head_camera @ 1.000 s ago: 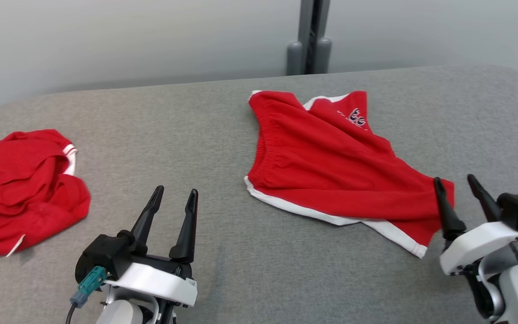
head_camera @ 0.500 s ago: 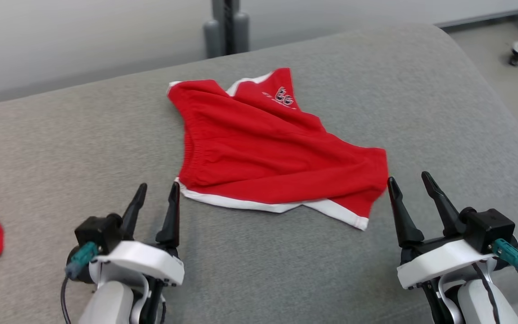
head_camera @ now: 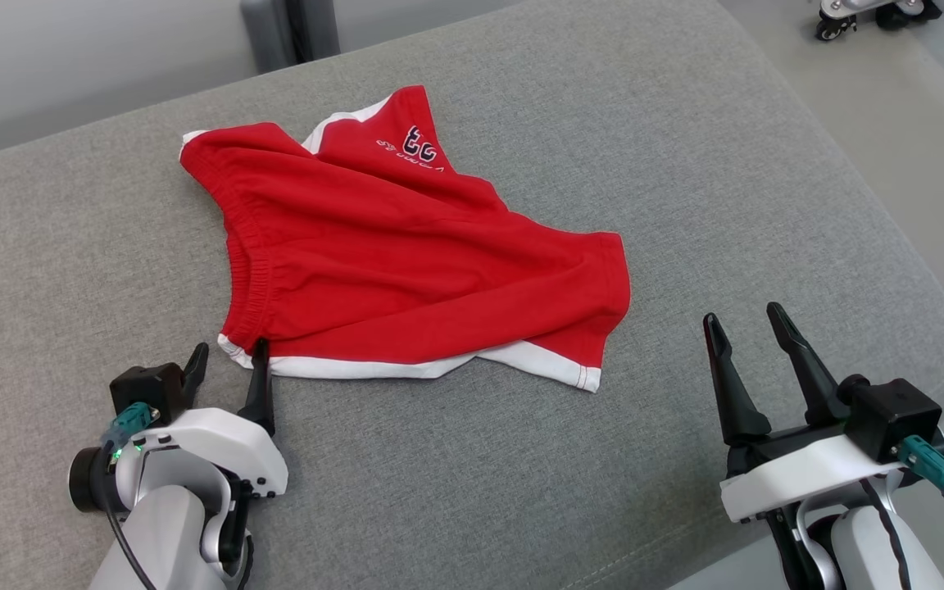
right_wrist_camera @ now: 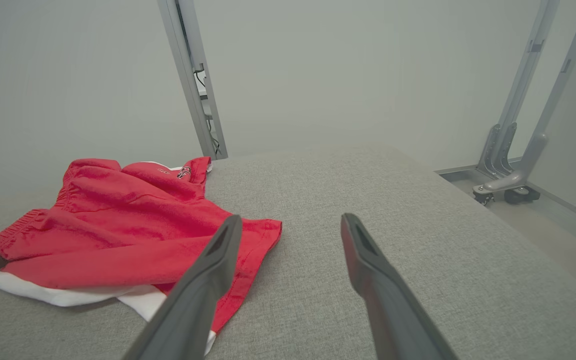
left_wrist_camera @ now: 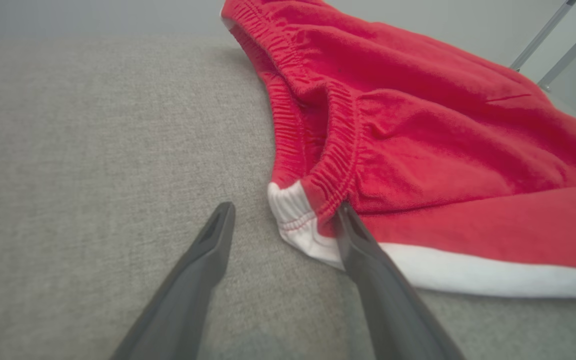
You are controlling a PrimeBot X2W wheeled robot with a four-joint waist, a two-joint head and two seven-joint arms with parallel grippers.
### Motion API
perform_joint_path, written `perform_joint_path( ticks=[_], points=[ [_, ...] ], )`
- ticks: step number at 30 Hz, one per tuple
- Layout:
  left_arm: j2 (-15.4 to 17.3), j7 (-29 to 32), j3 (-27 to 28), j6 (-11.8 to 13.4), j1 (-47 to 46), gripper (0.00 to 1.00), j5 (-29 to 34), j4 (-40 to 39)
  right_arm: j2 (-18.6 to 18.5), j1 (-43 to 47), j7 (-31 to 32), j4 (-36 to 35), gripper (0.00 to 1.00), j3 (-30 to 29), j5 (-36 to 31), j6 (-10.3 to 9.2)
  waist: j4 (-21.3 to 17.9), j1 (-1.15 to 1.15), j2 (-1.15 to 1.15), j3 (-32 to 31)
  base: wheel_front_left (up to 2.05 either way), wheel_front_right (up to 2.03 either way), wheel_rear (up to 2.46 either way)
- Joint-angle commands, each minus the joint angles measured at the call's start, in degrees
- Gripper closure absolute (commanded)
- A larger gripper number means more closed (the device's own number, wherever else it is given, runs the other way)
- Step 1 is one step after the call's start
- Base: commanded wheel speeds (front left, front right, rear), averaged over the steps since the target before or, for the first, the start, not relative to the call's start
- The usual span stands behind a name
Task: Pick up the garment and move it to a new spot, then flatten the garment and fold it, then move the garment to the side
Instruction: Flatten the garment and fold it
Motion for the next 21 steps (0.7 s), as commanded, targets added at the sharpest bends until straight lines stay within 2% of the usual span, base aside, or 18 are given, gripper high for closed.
perform_joint_path(
  ticks=[1, 7, 8, 9, 10, 14, 21],
  points=[
    [-0.02, 0.1, 0.21, 0.52, -0.73, 0.0, -0.38, 1.37, -0.12, 0.22, -0.59, 0.22, 0.0, 0.02, 0.14, -0.02, -0.19, 0.0, 0.0, 0.07, 0.0, 0.0, 0.0],
    [-0.44, -0.94, 0.97, -0.32, -1.85, 0.0, -1.87, 3.16, -0.12, 0.07, -0.68, 0.86, 0.0, 0.67, 0.02, -0.02, -0.24, 0.0, 0.0, -0.08, 0.0, 0.0, 0.0],
    [-0.51, -1.14, 1.07, -0.49, -2.06, 0.03, -2.19, 3.32, -0.12, 0.05, -0.68, 1.02, 0.0, 0.74, 0.08, -0.02, -0.17, 0.0, 0.0, -0.16, 0.0, 0.0, 0.0],
    [-0.59, -1.36, 0.89, -0.89, -2.24, 0.59, -2.3, 3.37, -0.13, 0.06, -0.6, 1.24, 0.0, 0.83, 0.31, -0.02, -0.07, 0.0, 0.0, -0.23, 0.0, 0.0, 0.0],
    [-0.69, -1.71, 0.67, -1.34, -2.47, 1.0, -2.47, 3.31, -0.12, 0.19, -0.39, 1.61, 0.0, 0.9, 0.79, -0.02, 0.15, 0.0, 0.0, -0.34, 0.0, 0.0, 0.0],
    [-0.95, -2.82, 0.33, -2.51, -2.96, 1.0, -2.91, 2.04, -0.12, 1.01, 0.38, 3.89, 0.0, 1.31, 3.67, -0.02, 1.61, 0.0, 0.0, -0.86, 0.0, 0.0, 0.0],
    [-1.83, -4.1, -0.62, -3.1, -2.26, 1.0, -2.8, -2.59, -0.16, -0.7, 1.34, 10.48, 0.0, 4.63, 14.69, -0.02, 5.75, 0.0, 0.0, -1.12, 0.0, 0.0, 0.0]
  ],
)
